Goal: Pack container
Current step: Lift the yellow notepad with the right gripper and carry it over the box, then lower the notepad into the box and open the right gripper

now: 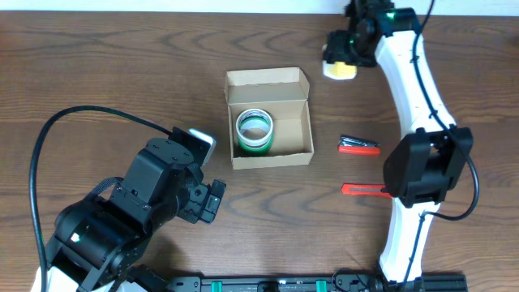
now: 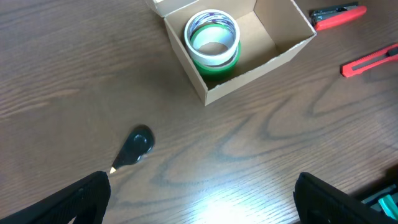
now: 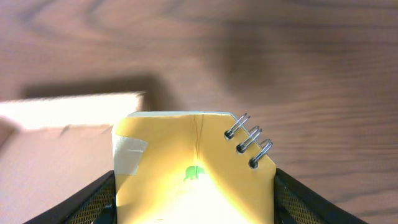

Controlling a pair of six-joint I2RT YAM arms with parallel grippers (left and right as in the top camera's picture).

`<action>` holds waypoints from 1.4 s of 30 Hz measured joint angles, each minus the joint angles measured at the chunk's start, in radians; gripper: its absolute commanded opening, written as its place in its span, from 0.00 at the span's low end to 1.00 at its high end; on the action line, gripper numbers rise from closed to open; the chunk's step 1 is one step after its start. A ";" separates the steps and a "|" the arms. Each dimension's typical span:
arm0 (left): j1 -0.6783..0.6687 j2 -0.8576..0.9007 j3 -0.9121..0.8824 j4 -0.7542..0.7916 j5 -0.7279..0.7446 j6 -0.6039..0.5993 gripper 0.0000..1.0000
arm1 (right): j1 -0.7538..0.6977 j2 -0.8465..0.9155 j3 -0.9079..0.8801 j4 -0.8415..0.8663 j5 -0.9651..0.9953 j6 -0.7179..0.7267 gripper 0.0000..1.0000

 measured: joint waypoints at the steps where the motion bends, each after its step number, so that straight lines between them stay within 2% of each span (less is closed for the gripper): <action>1: 0.000 0.000 0.000 0.000 0.000 0.000 0.95 | 0.015 -0.003 0.008 -0.022 -0.011 -0.008 0.69; 9: 0.000 0.000 0.000 0.000 0.000 0.000 0.95 | 0.199 -0.053 0.025 -0.187 -0.060 -0.035 0.68; 22: 0.000 0.000 0.000 0.000 0.000 0.000 0.95 | 0.444 -0.055 0.004 -0.183 0.030 0.038 0.67; 33: 0.000 0.000 0.000 0.000 0.000 0.000 0.95 | 0.499 -0.055 -0.145 -0.015 0.217 0.211 0.64; 42: 0.000 0.000 0.000 0.000 0.000 0.000 0.95 | 0.507 -0.071 -0.212 0.057 0.247 0.268 0.64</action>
